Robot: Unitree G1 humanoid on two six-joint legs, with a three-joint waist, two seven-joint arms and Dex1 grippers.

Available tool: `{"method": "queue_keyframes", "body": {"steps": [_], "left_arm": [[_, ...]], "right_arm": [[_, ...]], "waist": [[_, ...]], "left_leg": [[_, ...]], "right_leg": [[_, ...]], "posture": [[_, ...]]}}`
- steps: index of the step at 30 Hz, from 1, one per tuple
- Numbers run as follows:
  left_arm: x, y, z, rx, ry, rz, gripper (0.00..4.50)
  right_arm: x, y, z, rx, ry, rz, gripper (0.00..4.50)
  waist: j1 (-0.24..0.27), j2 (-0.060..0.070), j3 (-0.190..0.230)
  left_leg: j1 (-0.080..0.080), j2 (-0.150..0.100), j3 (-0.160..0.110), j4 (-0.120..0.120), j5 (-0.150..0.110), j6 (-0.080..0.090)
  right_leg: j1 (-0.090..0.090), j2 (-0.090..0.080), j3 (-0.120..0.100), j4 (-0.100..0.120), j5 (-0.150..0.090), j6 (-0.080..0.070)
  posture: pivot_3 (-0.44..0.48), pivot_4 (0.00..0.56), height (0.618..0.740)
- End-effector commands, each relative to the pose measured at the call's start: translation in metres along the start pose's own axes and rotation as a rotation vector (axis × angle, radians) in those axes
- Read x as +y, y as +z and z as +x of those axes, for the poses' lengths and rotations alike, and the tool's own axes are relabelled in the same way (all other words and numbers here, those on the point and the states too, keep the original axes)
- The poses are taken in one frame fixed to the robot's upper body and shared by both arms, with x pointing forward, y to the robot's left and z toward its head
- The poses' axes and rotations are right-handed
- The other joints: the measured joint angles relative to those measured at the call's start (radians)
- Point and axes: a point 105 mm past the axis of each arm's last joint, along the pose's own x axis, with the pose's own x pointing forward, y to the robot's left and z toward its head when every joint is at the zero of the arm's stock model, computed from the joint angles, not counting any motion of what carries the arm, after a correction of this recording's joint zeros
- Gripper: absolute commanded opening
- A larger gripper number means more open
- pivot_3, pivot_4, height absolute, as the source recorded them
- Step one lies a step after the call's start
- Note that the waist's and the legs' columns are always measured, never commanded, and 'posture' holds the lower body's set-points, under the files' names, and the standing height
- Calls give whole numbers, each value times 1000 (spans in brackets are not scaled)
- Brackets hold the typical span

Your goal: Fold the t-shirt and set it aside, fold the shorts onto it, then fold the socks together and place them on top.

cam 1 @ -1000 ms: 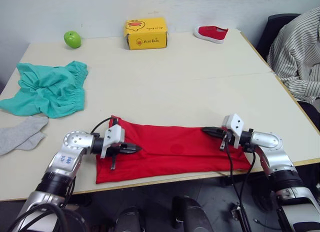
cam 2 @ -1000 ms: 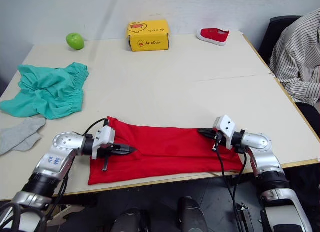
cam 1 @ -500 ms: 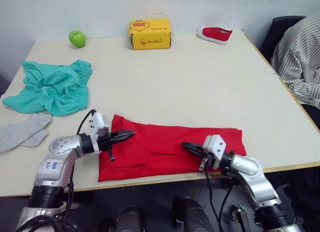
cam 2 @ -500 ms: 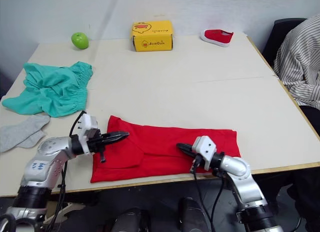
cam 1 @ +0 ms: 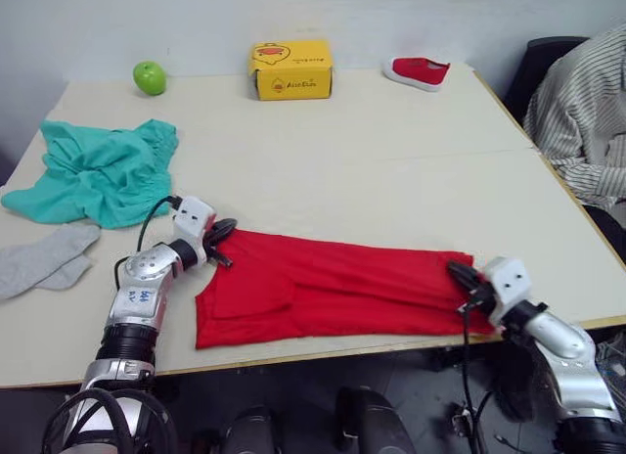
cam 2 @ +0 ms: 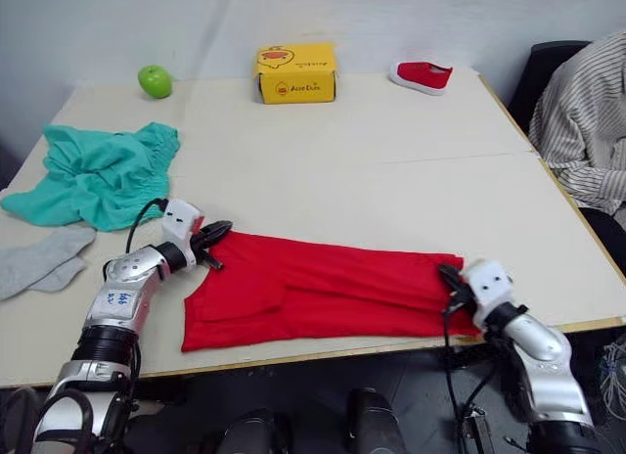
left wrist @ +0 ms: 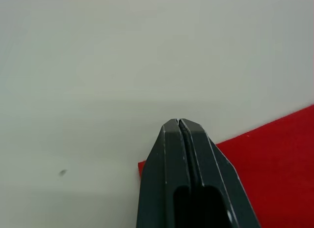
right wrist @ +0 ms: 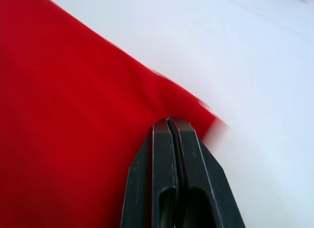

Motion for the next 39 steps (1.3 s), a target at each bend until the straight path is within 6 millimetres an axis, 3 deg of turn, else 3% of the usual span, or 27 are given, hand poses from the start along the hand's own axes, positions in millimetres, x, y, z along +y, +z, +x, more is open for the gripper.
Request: {"method": "queue_keyframes", "body": {"steps": [1,5,9,13,18,23,29,33,36,39], "left_arm": [[17,-1,-16,-40,64,-82,32],[6,28,-25,-181,-46,-80,32],[-20,50,-33,-240,-230,23,32],[-56,42,-38,-192,-420,134,32],[-64,13,-41,-99,-404,159,32],[-49,-12,-56,-12,-300,154,32],[-39,-21,-79,18,-278,150,32],[-40,-5,-94,-70,-357,129,32],[-42,13,-108,-127,-462,96,32],[-48,25,-119,-117,-561,108,626]], "right_arm": [[-21,3,-10,-25,-117,45,0],[-17,31,-5,-158,-93,62,0],[14,73,23,-299,60,55,0],[49,84,52,-303,179,42,0],[79,70,83,-232,247,-29,0],[60,46,89,-174,185,-36,0],[7,26,78,-111,82,-53,0],[-21,42,68,-179,115,-7,0],[-29,65,52,-236,307,126,0],[-30,69,43,-145,479,96,624]], "waist": [[-9,0,0],[-18,0,0],[-20,0,1],[-19,1,1],[-11,1,1],[-18,0,1],[-18,0,0],[-20,0,1],[-22,4,3],[-22,7,5]], "left_leg": [[1,0,1,-1,0,-1],[3,0,1,-6,1,-4],[3,0,2,-7,2,-5],[4,0,2,-9,2,-5],[3,0,2,-13,3,-6],[3,0,3,-12,2,-5],[6,2,3,-13,3,-4],[6,2,3,-14,3,-3],[6,2,3,-15,3,-4],[5,3,2,-15,3,-4]], "right_leg": [[0,0,1,0,0,0],[0,2,2,0,-1,-3],[-1,3,2,0,-2,-3],[-1,3,2,0,-2,-4],[-2,3,2,-3,-3,-5],[-2,1,2,-4,-3,-4],[0,-1,3,-3,-3,-4],[0,-2,3,-3,-3,-4],[-1,-1,3,-3,-3,-4],[-1,-1,3,-4,-3,-4]], "posture": [[0,150,740],[0,150,740],[0,150,740],[0,150,740],[0,150,740],[0,150,740],[0,150,740],[0,150,740],[0,150,740],[0,150,740]]}}
